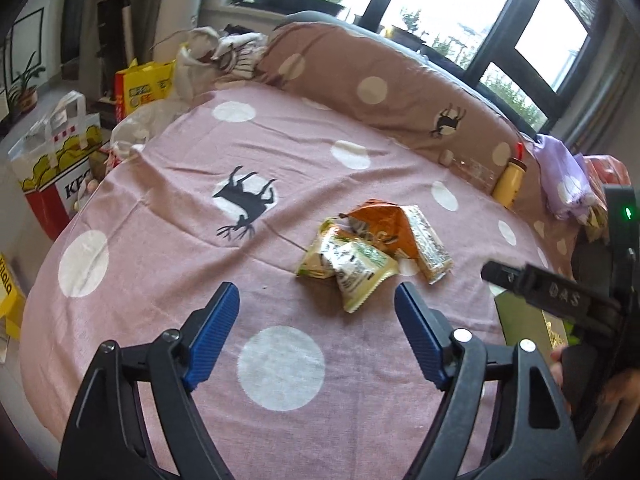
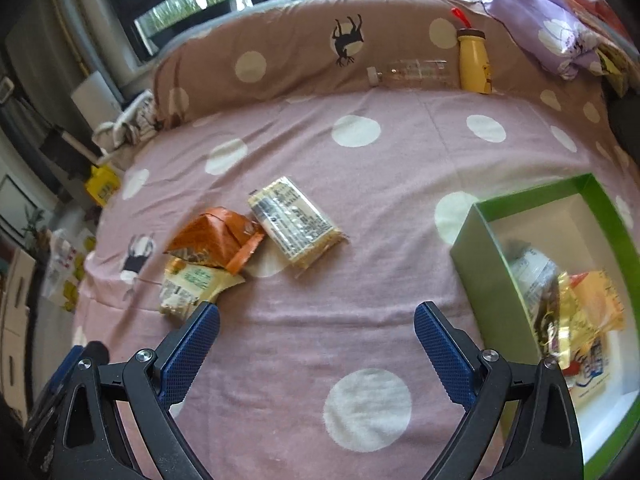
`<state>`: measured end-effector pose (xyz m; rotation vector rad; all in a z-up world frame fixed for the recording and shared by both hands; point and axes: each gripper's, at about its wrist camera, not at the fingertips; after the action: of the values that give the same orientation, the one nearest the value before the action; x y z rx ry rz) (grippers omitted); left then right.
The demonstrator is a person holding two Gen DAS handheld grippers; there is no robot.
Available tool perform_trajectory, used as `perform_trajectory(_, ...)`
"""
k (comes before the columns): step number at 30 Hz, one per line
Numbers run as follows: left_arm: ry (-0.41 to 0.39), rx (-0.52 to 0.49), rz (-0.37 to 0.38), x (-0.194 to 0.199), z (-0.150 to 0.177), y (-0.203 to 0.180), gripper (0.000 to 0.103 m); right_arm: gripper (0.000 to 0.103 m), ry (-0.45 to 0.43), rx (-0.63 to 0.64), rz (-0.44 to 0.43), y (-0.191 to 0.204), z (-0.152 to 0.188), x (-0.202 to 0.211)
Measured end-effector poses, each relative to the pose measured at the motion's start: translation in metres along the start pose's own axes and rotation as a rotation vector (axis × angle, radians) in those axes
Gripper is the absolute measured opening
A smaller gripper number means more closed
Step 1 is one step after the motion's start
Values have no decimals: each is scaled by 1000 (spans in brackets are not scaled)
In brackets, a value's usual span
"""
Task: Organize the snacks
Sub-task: 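Close the right gripper on the white biscuit pack and lift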
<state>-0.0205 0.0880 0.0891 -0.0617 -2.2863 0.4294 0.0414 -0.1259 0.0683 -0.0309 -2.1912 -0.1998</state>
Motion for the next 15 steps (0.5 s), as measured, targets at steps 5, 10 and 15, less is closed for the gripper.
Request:
perform_trajectory(5, 28, 30, 0, -3, -1, 7, 80, 98, 56, 100, 0, 22, -35, -46)
perform_trajectory(10, 48, 25, 13, -7, -3, 4, 80, 98, 117, 153, 5, 23, -52, -93)
perform_trajectory(15, 69, -4, -5, -12, -1, -2, 81, 97, 153, 174, -40, 29, -47, -120)
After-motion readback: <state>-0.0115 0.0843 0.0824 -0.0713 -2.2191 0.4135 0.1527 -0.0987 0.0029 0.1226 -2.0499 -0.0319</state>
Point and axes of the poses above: each gripper's, at about its wrist camera, not at the fingertips, and x roughly against the way its jaws point, y to its left, z to its underside, and after that the axes turned 2 degrees about -x, right-handed
